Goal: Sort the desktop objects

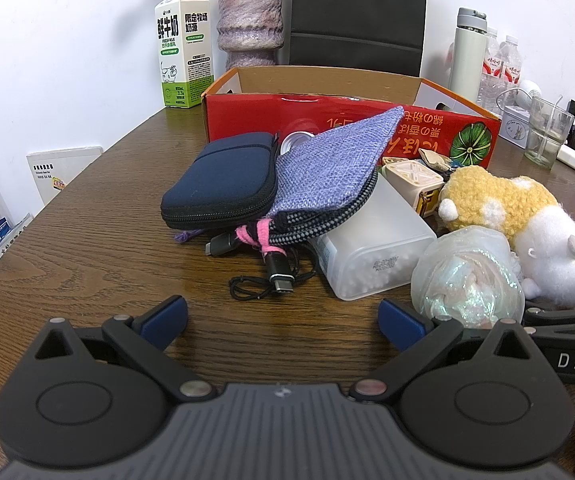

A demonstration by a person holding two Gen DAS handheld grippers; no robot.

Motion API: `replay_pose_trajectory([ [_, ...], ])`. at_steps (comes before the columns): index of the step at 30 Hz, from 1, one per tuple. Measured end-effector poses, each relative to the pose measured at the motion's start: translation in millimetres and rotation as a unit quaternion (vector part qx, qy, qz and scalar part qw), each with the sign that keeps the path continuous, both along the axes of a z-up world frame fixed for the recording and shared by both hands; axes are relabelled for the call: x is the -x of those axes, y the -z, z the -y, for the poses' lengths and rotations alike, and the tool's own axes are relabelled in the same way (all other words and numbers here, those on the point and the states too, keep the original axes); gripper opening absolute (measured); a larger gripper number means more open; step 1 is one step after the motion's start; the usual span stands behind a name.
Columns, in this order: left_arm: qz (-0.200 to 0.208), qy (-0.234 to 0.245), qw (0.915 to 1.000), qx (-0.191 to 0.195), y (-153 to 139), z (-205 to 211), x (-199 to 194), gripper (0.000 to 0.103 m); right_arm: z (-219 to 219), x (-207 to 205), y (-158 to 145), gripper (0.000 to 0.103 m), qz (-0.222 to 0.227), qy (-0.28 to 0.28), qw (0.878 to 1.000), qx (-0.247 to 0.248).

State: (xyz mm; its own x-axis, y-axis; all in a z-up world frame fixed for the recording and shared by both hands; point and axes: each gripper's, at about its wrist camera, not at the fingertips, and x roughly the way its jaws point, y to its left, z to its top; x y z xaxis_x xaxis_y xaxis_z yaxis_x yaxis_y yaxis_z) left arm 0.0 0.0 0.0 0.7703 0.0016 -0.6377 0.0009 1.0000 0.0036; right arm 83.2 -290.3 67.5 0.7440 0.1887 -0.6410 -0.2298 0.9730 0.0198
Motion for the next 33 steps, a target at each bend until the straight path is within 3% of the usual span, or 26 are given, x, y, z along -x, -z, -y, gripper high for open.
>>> replay_pose_trajectory([
  [30,0.001,-0.007,1.0000,0.001,1.1,0.4,-3.0,0.103,0.1,1.0,0.5,0.103,0.001,-0.001,1.000,0.001],
  [33,0.002,0.013,0.9999,-0.004,-0.2,0.4,2.5,0.103,4.6,8.0,-0.9,0.103,-0.007,-0.013,1.000,0.004],
])
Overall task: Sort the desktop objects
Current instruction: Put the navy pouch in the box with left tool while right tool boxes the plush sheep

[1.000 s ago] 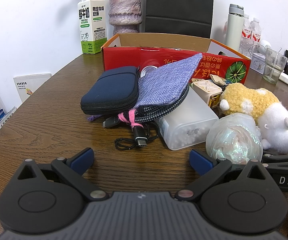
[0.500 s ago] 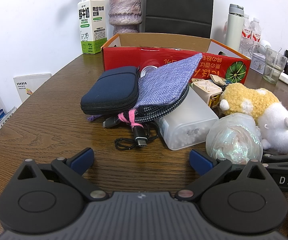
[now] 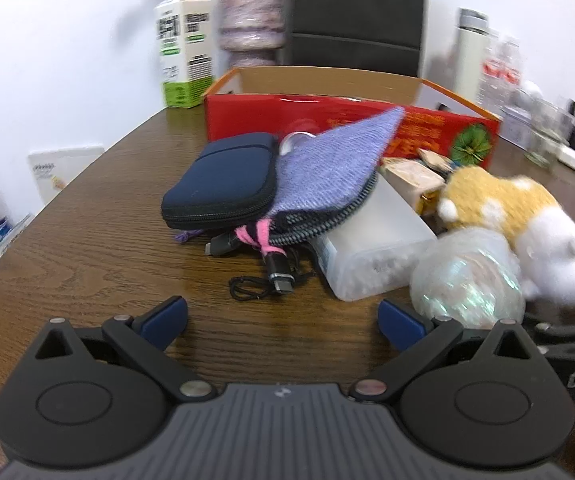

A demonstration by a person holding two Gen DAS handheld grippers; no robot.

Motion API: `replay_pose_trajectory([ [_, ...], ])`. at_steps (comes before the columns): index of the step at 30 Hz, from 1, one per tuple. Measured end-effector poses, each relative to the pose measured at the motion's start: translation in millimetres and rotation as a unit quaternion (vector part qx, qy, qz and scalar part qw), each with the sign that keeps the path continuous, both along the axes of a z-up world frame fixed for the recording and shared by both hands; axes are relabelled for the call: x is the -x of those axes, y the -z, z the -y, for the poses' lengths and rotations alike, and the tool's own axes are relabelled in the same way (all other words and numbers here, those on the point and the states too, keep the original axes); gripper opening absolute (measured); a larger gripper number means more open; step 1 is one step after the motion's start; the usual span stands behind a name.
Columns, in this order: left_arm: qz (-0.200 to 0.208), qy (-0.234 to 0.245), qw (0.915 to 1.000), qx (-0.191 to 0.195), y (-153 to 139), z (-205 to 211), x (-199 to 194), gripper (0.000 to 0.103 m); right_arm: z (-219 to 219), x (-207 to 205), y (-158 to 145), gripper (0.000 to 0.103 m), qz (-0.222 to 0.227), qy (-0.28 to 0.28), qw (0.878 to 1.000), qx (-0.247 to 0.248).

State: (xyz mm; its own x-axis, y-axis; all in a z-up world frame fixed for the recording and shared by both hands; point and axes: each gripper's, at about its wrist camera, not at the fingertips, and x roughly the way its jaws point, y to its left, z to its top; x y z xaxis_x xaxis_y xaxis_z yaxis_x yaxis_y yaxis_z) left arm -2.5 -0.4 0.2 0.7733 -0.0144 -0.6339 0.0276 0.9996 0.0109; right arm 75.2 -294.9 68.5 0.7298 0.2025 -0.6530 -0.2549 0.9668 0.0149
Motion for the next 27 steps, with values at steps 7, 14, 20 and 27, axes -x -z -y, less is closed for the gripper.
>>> replay_pose_trajectory([
  [7,0.100,0.043,0.9916,0.070,-43.0,-37.8,45.5,0.103,46.2,25.4,-31.4,0.103,0.016,-0.008,0.998,-0.055],
  [14,0.016,-0.022,0.9963,0.082,-54.6,-68.0,-73.0,0.101,23.5,-24.3,-36.0,0.091,0.018,-0.017,0.999,-0.021],
  [20,-0.066,-0.004,0.9899,0.126,-34.0,-70.1,-123.5,0.077,14.4,-43.5,-22.3,0.050,-0.021,-0.017,0.999,-0.028],
  [27,-0.053,-0.021,0.9803,0.189,-34.0,-86.3,-110.6,0.066,40.7,-21.9,-62.8,0.050,0.018,-0.038,0.997,-0.069],
])
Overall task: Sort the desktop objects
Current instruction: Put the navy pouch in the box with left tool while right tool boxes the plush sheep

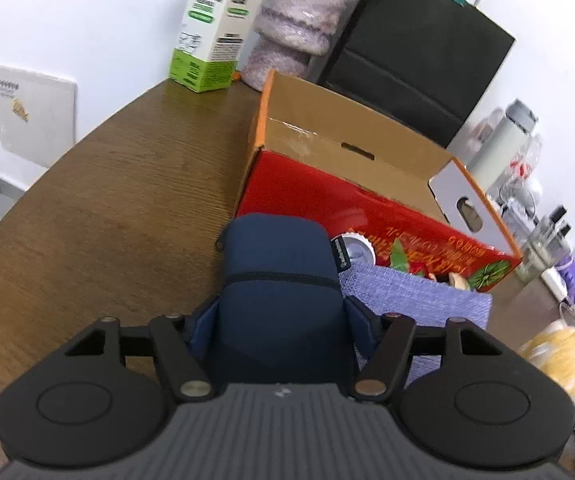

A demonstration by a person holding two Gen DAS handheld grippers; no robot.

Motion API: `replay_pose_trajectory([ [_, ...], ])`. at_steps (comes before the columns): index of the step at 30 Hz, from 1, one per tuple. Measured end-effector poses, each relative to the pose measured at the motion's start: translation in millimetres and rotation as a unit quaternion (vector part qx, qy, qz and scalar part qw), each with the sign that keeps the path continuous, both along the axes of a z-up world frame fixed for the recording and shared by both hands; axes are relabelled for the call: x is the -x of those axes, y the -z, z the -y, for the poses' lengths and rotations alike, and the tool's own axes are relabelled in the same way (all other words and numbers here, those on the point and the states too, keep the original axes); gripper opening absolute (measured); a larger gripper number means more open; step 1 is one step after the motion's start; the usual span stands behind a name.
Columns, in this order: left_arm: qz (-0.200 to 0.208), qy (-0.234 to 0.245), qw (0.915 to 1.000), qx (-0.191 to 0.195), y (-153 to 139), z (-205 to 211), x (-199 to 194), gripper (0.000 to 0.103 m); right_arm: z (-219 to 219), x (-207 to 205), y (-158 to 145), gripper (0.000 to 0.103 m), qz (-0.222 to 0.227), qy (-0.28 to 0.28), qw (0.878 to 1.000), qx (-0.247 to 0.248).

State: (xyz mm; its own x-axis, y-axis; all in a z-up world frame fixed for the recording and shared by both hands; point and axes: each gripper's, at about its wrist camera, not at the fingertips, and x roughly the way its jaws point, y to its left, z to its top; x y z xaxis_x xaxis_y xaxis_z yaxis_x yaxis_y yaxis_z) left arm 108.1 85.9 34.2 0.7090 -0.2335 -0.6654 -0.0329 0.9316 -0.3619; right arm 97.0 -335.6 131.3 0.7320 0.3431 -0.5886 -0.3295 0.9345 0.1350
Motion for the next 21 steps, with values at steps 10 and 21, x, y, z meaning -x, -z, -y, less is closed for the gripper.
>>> replay_pose_trajectory([
  [10,0.087,0.019,0.9955,-0.033,-98.2,30.4,-56.3,0.066,-18.6,-98.9,-81.3,0.050,0.065,-0.036,0.997,-0.004],
  [21,-0.056,0.015,0.9742,-0.218,-26.8,102.3,-240.8,0.067,-99.3,-332.5,4.2,0.052,-0.133,0.049,0.982,0.123],
])
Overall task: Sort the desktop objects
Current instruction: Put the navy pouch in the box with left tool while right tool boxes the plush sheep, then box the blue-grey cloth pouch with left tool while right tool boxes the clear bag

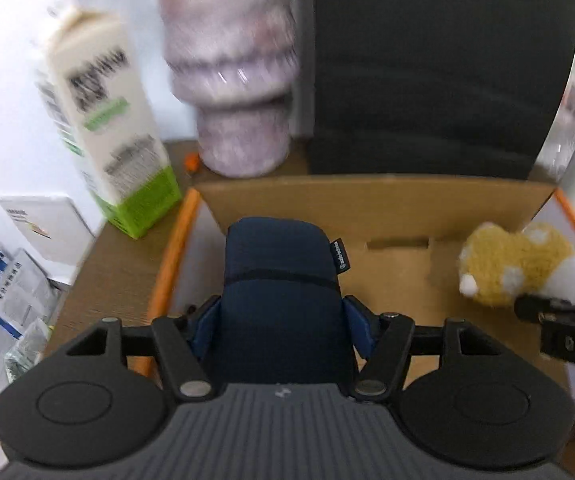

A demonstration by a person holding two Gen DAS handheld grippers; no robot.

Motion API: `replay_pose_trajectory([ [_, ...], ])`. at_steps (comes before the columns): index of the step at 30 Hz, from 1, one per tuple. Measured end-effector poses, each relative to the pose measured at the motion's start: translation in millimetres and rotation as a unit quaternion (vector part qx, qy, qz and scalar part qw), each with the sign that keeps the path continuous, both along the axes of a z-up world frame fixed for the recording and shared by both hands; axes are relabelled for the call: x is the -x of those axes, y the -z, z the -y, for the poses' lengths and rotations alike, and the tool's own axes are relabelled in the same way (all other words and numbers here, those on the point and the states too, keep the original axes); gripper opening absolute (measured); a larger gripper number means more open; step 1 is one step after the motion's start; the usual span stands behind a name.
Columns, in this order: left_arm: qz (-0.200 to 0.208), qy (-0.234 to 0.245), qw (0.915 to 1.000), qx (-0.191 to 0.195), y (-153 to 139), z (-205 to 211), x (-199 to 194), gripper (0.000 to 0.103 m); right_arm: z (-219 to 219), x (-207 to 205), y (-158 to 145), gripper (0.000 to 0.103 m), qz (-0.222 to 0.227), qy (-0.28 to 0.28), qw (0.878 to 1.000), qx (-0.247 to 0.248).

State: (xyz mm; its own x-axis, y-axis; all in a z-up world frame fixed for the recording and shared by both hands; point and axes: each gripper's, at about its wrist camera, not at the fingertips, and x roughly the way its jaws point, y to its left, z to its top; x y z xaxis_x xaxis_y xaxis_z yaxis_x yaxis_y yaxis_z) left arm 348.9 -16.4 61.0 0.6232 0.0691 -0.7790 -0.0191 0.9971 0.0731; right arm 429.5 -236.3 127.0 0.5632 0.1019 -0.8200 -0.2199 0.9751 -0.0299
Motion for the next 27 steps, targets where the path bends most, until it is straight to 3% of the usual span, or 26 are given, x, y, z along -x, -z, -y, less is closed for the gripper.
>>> replay_pose_trajectory([
  [3,-0.014,-0.007,0.9999,-0.002,12.7,-4.9,-8.4,0.076,-13.6,-5.0,13.7,0.064,0.006,-0.008,0.998,0.060],
  [5,0.000,0.002,1.0000,-0.006,4.2,-9.1,-5.5,0.081,-20.0,-5.3,15.7,0.067,0.006,-0.030,0.996,0.088],
  [7,0.012,0.005,0.9998,0.015,-16.2,-15.6,4.3,0.086,-16.8,-1.4,4.3,0.068,0.017,-0.030,0.995,0.091],
  [12,0.061,0.006,0.9971,0.044,-79.4,-31.6,50.5,0.095,11.2,24.5,-53.0,0.076,0.049,-0.019,0.999,0.015],
  [14,0.081,0.008,0.9939,0.074,-100.5,-42.9,82.7,0.099,21.5,52.0,-72.2,0.081,0.071,-0.027,0.997,-0.003],
  [17,0.114,0.048,0.9850,0.120,-117.7,-58.1,135.8,0.103,33.9,101.7,-88.8,0.082,0.102,-0.053,0.993,-0.024],
  [22,0.162,0.063,0.9757,0.134,-124.6,-66.9,226.9,0.103,51.7,181.9,-84.6,0.082,0.107,-0.065,0.990,-0.069],
  [27,0.187,0.045,0.9683,0.159,-91.7,-74.1,314.1,0.103,67.4,279.3,-60.3,0.082,0.127,-0.066,0.981,-0.129],
])
